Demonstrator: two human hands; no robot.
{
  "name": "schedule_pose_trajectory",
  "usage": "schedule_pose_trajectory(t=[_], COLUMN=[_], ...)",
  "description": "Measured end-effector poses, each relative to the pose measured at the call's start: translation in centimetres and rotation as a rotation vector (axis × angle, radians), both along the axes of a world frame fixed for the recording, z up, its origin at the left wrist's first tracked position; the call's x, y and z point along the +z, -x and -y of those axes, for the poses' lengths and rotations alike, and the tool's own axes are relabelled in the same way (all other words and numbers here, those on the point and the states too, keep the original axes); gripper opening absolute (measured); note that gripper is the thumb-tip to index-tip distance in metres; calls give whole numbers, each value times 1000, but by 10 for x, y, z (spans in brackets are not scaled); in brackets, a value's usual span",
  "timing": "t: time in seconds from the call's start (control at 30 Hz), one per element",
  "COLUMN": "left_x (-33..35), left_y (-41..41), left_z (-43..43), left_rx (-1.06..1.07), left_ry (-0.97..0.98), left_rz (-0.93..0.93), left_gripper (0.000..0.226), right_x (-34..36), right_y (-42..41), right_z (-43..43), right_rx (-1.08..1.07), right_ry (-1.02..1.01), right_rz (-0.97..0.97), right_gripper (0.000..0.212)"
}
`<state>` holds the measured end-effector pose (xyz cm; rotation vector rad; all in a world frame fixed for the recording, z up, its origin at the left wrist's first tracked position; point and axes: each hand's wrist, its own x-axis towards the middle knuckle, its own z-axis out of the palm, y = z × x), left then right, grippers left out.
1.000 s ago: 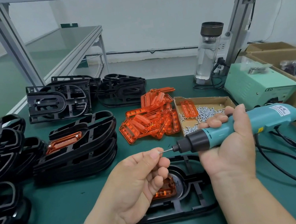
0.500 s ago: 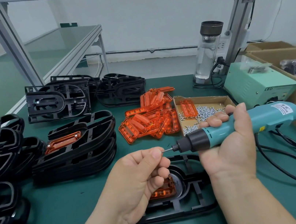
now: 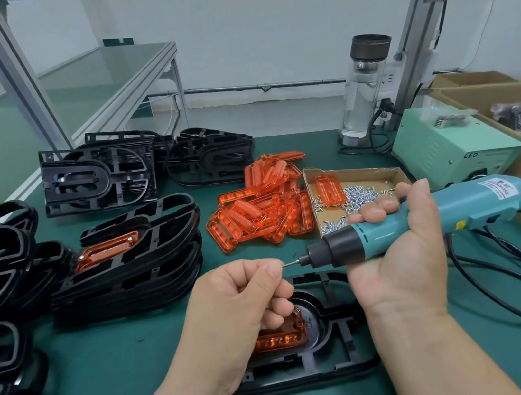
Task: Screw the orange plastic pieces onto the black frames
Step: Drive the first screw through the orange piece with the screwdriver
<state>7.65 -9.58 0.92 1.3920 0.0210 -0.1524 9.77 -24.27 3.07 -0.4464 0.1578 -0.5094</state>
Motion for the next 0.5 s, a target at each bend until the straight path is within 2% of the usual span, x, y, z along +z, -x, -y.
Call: schedule_pose_trajectory(t=[0.17, 0.23, 0.47, 0.5], left_x=[-2, -3, 0, 1], left_y=[0, 0, 0, 0], left_z=[-2, -1, -4, -6], left_rx=[-15, -3, -27, -37], left_ry=[-92, -100, -32, -23], left_rz=[53, 81, 115, 120], left_gripper=[23, 17, 10, 17], right_x=[1, 1, 1, 1], right_y=[0, 1, -1, -1], right_z=[-2, -1, 3, 5], right_rx=[7, 10, 8, 5], right_ry=[-9, -20, -56, -65], right_rz=[6, 1, -13, -13], right_gripper=[20, 22, 21, 20])
